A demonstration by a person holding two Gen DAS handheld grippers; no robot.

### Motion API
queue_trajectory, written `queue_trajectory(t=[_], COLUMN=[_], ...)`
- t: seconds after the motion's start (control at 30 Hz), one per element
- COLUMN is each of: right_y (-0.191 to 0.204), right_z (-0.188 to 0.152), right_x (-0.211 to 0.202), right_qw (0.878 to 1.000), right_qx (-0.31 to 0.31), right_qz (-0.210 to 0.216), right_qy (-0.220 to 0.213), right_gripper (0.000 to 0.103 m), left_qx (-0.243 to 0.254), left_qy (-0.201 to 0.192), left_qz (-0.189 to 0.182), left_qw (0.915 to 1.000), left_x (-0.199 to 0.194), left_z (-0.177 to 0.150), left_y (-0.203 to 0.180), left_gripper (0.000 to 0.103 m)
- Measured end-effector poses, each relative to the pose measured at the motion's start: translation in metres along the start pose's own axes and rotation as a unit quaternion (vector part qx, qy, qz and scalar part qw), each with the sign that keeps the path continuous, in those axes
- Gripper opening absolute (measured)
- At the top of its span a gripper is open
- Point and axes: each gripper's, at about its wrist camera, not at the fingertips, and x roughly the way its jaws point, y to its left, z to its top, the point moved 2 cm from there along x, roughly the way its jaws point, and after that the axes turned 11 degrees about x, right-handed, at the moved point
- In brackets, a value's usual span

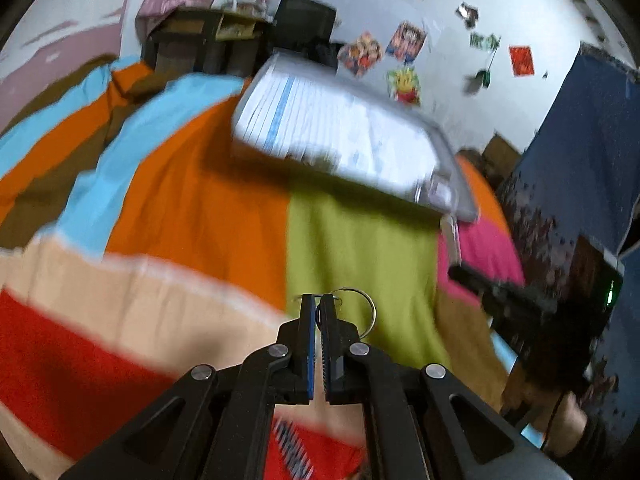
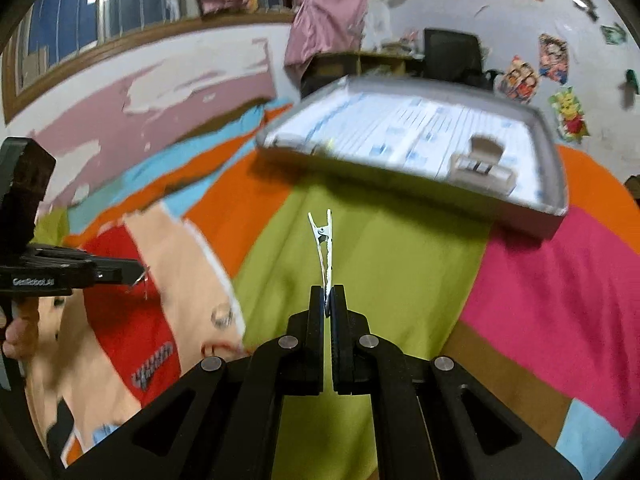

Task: Organize jewelry
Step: 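Carry the ring and hair pin into the tray and open both tools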

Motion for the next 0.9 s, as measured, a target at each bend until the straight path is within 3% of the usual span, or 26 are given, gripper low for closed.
queue_trajectory(t=[0.13, 0.37, 0.57, 0.9], right_y=[-0.020, -0.085, -0.117, -0.132], right_z=[0.029, 0.077, 0.097, 0.090], right_x=[-0.007, -0.005, 0.019, 0.044], right_qw=[0.998, 0.987, 0.982, 0.980], right_qx=[0.024, 0.106, 0.139, 0.163], right_qz=[-0.019, -0.071, -0.092, -0.102], right_qy=[-0.047, -0.099, -0.086, -0.050], right_gripper=[0.003, 0.003, 0.003, 0.003], left_qx=[0.023, 0.029, 0.018, 0.018], left_qy=[-0.030, -0.045, -0.004, 0.034], left_qz=[0.006, 0.001, 0.014, 0.037], left_qw=[0.9993, 0.9986, 0.9997, 0.9986], left_x=[0.022, 0.084, 0.143, 0.173], left_z=[0.058, 0.119, 0.123, 0.112], left_y=[-0.018, -0.049, -0.063, -0.069], left_gripper=[0.003, 0.003, 0.003, 0.004])
